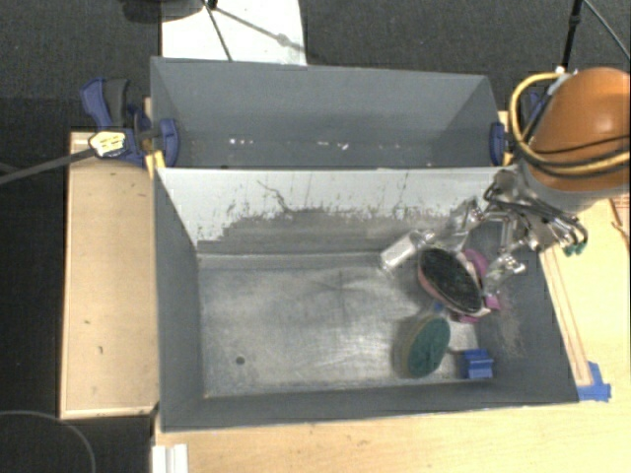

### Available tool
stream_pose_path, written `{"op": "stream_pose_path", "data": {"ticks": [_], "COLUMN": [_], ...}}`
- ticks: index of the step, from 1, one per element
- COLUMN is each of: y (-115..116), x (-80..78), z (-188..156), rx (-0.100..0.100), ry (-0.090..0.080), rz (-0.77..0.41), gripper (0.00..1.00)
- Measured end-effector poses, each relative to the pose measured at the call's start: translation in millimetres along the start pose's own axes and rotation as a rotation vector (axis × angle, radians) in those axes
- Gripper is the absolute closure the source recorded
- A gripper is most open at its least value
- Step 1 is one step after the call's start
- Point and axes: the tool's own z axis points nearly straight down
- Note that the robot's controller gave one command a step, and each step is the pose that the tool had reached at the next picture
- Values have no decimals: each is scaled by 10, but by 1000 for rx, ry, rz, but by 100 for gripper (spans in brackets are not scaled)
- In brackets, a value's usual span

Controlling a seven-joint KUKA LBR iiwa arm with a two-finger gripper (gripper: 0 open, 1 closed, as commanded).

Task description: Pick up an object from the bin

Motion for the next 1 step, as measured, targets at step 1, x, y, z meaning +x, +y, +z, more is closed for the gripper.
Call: {"op": "stream_pose_path", "data": {"ticks": [1], "y": [86], "x": [287], "z": [1152], "rx": [-5], "ry": [3], "rz": [117], "gripper": [0]}}
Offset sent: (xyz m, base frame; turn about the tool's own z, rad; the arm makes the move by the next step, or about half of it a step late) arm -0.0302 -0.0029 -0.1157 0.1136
